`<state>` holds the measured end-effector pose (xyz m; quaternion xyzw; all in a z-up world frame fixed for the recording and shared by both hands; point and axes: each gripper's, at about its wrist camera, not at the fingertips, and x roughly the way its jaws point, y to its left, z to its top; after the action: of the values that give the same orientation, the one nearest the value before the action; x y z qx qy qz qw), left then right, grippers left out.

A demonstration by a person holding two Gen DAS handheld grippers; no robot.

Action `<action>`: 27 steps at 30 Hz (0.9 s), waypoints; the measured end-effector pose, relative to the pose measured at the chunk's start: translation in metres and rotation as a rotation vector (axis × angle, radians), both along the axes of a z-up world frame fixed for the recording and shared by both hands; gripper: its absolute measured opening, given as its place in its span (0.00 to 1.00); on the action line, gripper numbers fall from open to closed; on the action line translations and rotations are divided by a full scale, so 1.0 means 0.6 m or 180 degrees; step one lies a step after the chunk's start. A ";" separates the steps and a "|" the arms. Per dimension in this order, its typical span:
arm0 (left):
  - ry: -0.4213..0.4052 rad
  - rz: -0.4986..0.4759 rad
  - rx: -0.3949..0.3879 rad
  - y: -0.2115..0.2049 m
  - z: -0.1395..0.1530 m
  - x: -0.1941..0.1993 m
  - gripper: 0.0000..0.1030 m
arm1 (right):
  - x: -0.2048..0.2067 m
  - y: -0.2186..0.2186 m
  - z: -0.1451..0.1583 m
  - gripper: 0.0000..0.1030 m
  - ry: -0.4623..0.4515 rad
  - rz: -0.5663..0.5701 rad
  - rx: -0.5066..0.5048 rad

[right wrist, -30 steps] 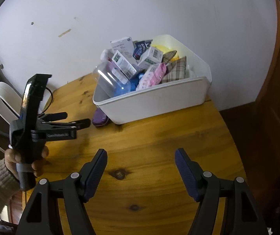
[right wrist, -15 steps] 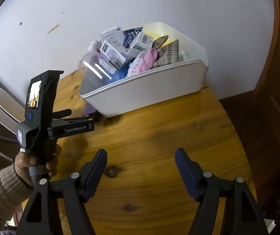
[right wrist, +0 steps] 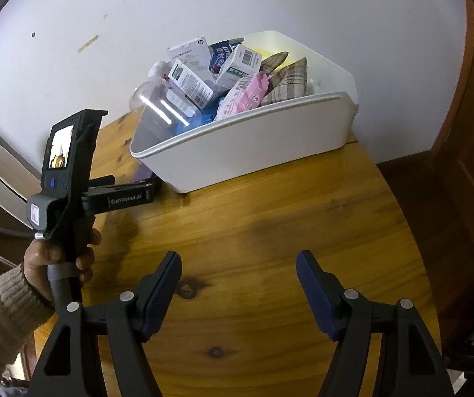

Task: Organize objects
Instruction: 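Lower the left tool onto the purple tin and close it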

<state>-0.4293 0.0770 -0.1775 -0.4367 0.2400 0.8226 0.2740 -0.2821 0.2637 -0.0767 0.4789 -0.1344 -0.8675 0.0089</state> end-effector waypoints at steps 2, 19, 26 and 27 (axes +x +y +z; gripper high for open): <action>-0.0022 -0.0021 0.0013 0.002 0.000 -0.004 0.96 | 0.000 -0.001 0.000 0.71 0.0000 -0.0009 -0.0003; -0.0220 -0.0116 0.0123 -0.010 0.000 -0.046 0.96 | -0.008 0.000 -0.012 0.71 -0.0032 0.0019 -0.0036; -0.0136 -0.0165 0.0131 -0.016 0.011 -0.038 0.66 | -0.010 -0.001 -0.015 0.71 -0.0044 0.0015 -0.0057; -0.0130 -0.0186 0.0134 -0.017 0.013 -0.037 0.54 | -0.010 -0.002 -0.015 0.71 -0.0043 0.0018 -0.0057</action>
<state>-0.4515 0.0671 -0.1697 -0.4404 0.2296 0.8100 0.3119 -0.2882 0.2627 -0.0858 0.4851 -0.1408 -0.8629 0.0148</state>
